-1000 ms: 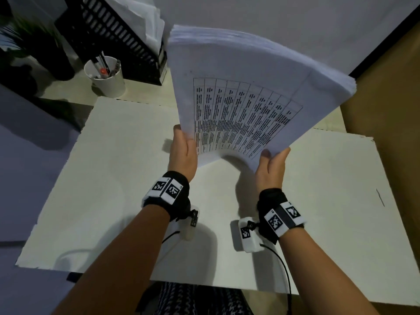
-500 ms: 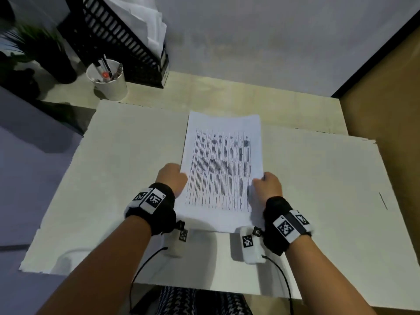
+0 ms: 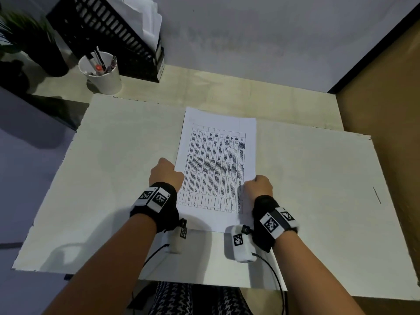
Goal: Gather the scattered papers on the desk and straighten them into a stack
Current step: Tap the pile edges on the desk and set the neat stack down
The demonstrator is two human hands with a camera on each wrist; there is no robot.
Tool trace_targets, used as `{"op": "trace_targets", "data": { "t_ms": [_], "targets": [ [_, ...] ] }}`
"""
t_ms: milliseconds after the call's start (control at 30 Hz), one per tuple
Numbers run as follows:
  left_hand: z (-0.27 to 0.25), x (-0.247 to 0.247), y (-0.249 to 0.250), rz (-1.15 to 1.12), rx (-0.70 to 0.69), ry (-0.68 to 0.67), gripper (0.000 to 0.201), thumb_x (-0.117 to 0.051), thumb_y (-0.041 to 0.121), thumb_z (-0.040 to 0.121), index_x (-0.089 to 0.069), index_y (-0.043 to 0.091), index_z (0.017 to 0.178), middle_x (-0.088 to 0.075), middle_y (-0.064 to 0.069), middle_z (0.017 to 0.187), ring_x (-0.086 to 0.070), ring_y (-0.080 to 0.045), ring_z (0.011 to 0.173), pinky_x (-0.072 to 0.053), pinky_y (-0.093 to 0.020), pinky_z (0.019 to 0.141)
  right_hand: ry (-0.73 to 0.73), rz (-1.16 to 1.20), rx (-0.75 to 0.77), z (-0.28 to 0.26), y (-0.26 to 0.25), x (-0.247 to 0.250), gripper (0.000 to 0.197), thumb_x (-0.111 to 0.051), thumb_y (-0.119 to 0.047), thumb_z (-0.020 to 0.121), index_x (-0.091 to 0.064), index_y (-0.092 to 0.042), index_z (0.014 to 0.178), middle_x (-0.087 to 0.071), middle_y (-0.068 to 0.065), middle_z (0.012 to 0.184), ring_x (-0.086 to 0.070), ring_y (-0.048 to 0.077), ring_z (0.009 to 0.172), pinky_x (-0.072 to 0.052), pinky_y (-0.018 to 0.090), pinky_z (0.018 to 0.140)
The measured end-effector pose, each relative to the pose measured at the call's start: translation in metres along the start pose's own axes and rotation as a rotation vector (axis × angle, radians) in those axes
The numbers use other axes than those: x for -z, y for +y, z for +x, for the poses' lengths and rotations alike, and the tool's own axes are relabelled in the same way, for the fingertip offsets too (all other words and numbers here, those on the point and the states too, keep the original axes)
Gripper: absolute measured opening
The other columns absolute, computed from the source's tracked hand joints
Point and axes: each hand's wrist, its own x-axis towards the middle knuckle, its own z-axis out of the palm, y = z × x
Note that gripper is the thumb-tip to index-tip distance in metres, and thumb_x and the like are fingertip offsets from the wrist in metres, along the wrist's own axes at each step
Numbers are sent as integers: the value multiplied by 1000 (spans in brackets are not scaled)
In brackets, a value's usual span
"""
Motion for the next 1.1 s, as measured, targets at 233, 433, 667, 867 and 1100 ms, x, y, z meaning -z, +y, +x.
{"op": "trace_targets", "data": {
  "t_ms": [233, 433, 667, 867, 1100],
  "targets": [
    [0, 2, 1, 46, 8, -9, 32, -47, 4, 87, -51, 4, 119, -58, -15, 119, -59, -34, 103, -41, -31, 74, -13, -24, 36, -3, -1, 2, 22, -45, -5, 88, -41, -7, 67, -45, 6, 69, -45, 23, 70, -30, 24, 51],
    [-2, 6, -3, 55, -9, -13, 18, -50, 7, 82, -52, 4, 100, -46, -3, 77, -46, -22, 67, -38, -27, 57, 73, 41, 48, -8, 13, 21, 38, -40, -30, 96, -60, 0, 108, -62, 16, 104, -56, 30, 93, -35, 25, 75],
    [0, 17, -16, 20, -17, -84, 16, -49, 14, 81, -44, 6, 69, -41, -6, 59, -37, -24, 54, -28, -24, 49, 52, 541, 37, -8, 37, 39, 27, -44, -31, 91, -65, -20, 78, -69, 15, 105, -64, 31, 102, -47, 48, 101],
    [-12, 22, -34, 41, -46, -108, 33, -45, 12, 90, -42, 14, 58, -52, -11, 73, -48, -26, 77, -45, -36, 73, -137, 599, 42, -29, 41, 39, 30, -43, -26, 97, -62, -17, 77, -65, 4, 84, -60, 24, 89, -44, 40, 96],
    [-26, 16, -51, -7, -67, -161, 39, -39, 6, 91, -47, -14, 123, -50, -28, 137, -45, -42, 129, -33, -43, 109, -282, 653, -16, -40, 48, 15, 63, -44, -57, 84, -51, -17, 131, -52, -3, 136, -44, 15, 131, -23, 41, 117]
  ]
}}
